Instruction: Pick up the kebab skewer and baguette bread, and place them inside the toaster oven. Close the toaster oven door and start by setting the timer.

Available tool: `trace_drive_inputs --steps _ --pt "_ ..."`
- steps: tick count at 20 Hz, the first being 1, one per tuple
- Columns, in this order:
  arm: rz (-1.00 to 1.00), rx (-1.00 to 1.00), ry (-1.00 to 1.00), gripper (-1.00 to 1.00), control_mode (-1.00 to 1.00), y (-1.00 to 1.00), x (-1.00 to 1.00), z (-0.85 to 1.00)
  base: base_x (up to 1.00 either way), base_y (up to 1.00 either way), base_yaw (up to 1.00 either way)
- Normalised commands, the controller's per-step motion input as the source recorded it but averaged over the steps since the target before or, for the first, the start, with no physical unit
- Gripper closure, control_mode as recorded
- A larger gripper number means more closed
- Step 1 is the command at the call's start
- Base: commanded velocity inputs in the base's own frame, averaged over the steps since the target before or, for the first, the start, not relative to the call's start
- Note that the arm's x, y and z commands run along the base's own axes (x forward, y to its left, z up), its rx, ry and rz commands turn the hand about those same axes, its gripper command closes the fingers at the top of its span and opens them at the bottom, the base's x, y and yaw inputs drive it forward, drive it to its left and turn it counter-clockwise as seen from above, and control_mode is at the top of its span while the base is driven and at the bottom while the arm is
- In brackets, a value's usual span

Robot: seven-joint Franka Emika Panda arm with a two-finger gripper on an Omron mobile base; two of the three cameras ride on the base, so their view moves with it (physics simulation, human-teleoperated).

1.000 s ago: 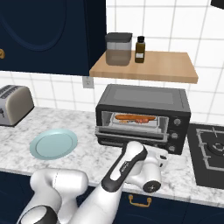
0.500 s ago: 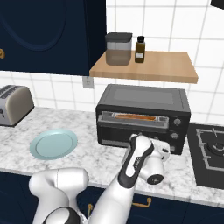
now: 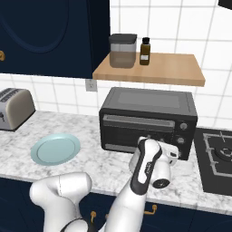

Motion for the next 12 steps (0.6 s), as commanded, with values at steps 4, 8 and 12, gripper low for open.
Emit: trace_drive_inputs --steps 4,8,12 --pt "0.00 0.00 0.00 -1.00 -1.00 -0.23 -0.04 0.00 0.00 0.00 0.00" --pt "-0.01 0.00 0.00 -1.00 -1.00 -0.56 -0.29 0.07 0.00 0.00 0.00" --pt "-0.04 0.00 0.00 -1.00 -1.00 -0.57 -0.30 0.18 0.00 0.00 0.00"
